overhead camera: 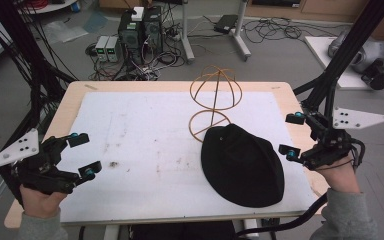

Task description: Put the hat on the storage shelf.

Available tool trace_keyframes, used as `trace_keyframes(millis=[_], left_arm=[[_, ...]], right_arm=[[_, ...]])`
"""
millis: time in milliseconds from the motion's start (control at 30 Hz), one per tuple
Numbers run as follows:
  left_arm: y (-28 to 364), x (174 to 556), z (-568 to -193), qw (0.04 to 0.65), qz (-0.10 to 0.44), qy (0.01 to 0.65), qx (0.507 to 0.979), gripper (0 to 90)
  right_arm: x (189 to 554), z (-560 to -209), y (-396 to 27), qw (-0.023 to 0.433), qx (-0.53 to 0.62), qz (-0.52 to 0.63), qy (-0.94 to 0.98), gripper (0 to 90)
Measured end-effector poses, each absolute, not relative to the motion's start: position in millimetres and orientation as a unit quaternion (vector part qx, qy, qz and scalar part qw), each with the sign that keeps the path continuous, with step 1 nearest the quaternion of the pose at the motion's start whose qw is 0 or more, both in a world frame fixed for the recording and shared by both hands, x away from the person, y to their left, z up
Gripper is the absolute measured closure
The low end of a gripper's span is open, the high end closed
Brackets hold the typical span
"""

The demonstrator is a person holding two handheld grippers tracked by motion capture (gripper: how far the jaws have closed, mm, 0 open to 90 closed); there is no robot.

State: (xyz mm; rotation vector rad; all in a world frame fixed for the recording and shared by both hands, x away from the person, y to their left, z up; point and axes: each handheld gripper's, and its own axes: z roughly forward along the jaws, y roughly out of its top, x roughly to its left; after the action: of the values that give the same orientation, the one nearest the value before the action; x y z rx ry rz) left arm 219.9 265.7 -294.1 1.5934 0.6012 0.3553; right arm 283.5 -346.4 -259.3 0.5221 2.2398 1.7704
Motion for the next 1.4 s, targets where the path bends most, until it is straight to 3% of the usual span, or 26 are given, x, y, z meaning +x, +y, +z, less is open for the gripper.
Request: trace_keyframes(millis=[1000, 1400], left_arm=[[272.4, 211.5, -297.3, 0.638, 0.169, 0.28, 0.697, 6.9], [272.9, 209.9, -298.3, 0.635, 0.169, 0.283, 0.699, 6.8]], right_arm=[[341.1, -266.2, -311.7, 0.084, 0.154, 0.566, 0.806, 1.3], [350.3, -294.8, -312.7, 0.07, 0.175, 0.548, 0.815, 1.3]])
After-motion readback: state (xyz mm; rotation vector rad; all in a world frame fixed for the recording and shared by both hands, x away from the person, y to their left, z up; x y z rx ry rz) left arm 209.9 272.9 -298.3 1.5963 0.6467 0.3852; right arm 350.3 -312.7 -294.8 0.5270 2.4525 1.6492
